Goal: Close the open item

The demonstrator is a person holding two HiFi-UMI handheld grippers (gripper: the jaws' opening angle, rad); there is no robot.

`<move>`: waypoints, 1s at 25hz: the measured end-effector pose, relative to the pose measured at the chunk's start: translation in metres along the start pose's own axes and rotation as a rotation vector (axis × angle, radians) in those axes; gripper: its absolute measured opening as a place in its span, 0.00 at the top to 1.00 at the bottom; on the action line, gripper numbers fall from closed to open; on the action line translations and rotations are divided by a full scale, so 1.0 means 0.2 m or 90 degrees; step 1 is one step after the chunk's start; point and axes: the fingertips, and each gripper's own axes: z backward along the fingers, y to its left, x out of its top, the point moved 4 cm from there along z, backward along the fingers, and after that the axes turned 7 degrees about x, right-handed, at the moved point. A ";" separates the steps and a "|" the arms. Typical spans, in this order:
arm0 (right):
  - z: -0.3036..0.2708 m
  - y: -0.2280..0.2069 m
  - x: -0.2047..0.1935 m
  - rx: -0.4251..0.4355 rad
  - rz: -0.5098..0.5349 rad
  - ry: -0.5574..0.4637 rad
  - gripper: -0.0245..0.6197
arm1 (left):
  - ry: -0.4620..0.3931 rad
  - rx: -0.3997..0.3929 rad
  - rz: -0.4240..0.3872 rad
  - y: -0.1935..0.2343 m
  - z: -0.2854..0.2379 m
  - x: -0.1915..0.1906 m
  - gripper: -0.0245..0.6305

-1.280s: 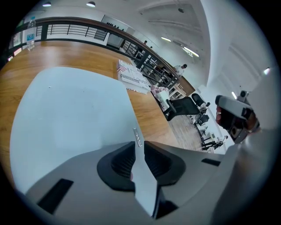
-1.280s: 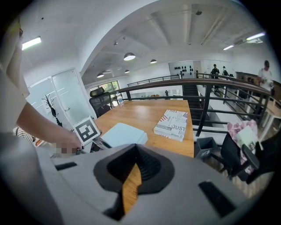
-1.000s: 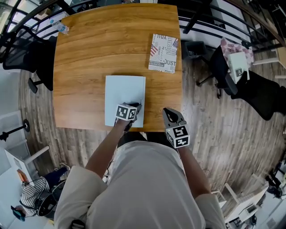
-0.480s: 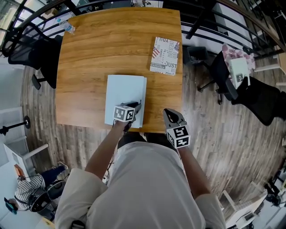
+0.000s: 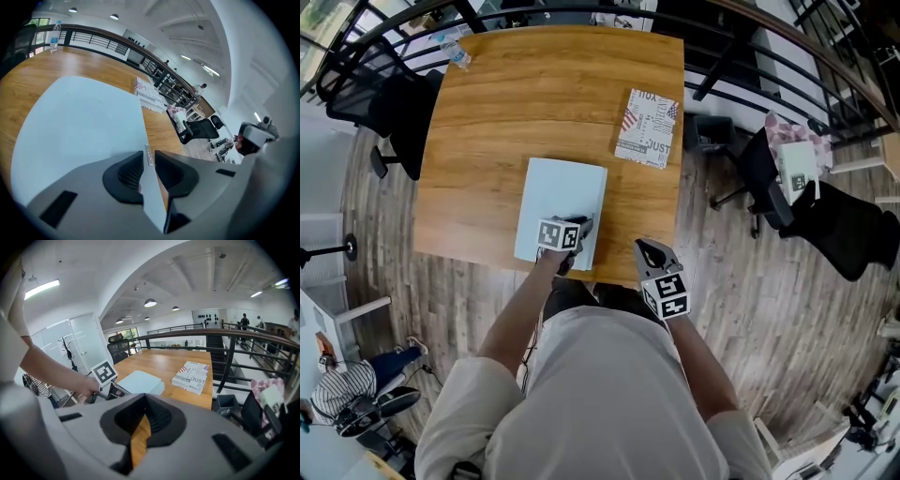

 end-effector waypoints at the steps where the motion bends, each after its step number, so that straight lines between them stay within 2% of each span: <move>1: 0.01 -0.01 -0.01 -0.002 0.000 0.001 0.96 | 0.003 0.001 0.002 0.00 -0.01 0.00 0.85; 8: 0.09 -0.09 -0.08 -0.023 -0.022 0.002 0.96 | 0.022 0.020 -0.003 0.00 -0.07 -0.02 0.85; 15: 0.10 -0.12 -0.11 -0.022 -0.033 -0.006 0.96 | 0.034 0.066 -0.012 -0.01 -0.12 -0.02 0.84; 19: 0.09 -0.11 -0.10 -0.020 -0.034 -0.011 0.96 | 0.038 0.040 -0.001 -0.03 -0.10 -0.02 0.81; 22: 0.08 -0.10 -0.09 -0.024 -0.035 -0.016 0.96 | 0.040 0.028 -0.041 -0.06 -0.09 -0.03 0.74; 25: 0.07 -0.07 -0.08 -0.028 -0.039 -0.020 0.96 | 0.037 0.020 -0.068 -0.07 -0.07 -0.05 0.73</move>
